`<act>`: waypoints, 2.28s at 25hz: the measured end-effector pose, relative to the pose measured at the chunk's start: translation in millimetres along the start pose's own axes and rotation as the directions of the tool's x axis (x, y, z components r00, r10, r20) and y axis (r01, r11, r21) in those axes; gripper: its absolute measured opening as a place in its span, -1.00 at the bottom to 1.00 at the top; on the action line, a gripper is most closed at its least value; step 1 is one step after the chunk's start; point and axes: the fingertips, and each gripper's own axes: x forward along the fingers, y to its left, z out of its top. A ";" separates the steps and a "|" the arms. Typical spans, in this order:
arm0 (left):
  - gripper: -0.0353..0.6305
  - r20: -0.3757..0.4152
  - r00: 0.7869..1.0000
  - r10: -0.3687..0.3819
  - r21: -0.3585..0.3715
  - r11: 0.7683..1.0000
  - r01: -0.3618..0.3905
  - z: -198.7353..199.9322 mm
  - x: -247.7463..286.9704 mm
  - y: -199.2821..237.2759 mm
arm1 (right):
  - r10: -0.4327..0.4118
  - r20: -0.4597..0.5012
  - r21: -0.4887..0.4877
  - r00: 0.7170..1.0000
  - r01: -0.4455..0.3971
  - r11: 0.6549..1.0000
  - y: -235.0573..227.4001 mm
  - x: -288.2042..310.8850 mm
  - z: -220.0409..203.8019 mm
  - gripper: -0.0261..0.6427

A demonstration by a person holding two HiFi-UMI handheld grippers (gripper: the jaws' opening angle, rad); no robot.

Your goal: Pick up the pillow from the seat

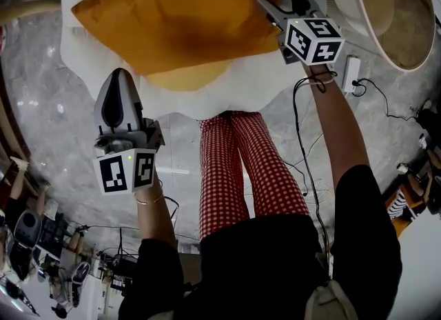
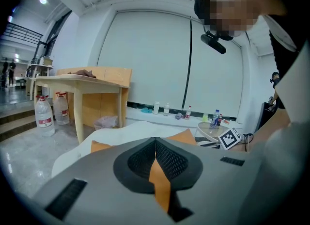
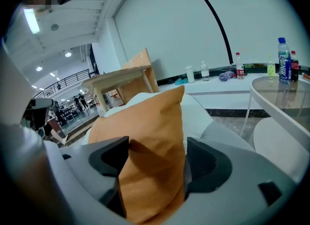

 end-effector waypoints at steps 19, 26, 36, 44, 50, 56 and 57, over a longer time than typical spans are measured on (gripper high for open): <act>-0.87 -0.024 1.000 0.006 -0.024 1.000 -0.007 -11.8 0.8 9.5 | 0.182 -0.007 0.119 0.983 -0.180 0.976 -7.4 30.3 -16.2 0.24; -0.87 -0.033 0.999 0.019 -0.028 0.999 -0.020 -18.4 0.4 17.9 | 0.174 -0.004 0.126 0.985 -0.172 0.977 -5.0 35.4 -17.5 0.22; -0.87 -0.018 0.999 0.040 -0.011 0.999 -0.040 -14.0 -8.2 21.8 | 0.102 -0.038 0.082 0.994 -0.099 0.992 1.9 27.5 -13.3 -0.22; -0.87 -0.006 0.998 0.068 0.005 0.998 -0.068 -20.7 -13.7 44.5 | 0.002 -0.041 0.027 0.999 -0.001 1.000 8.9 31.9 -14.0 -0.35; -0.87 0.019 0.998 0.056 0.007 0.998 -0.056 -25.8 -14.2 58.7 | -0.055 -0.046 -0.002 0.997 0.055 0.998 13.8 30.8 -15.5 -0.41; -0.87 0.027 0.996 0.079 0.050 0.996 -0.081 -44.7 -6.2 87.6 | -0.082 -0.052 -0.014 0.995 0.081 0.997 13.7 31.6 -17.0 -0.41; -0.87 0.025 0.995 0.092 0.063 0.994 -0.094 -47.4 -4.9 95.0 | -0.084 -0.052 -0.016 0.995 0.083 0.996 15.1 33.6 -16.9 -0.41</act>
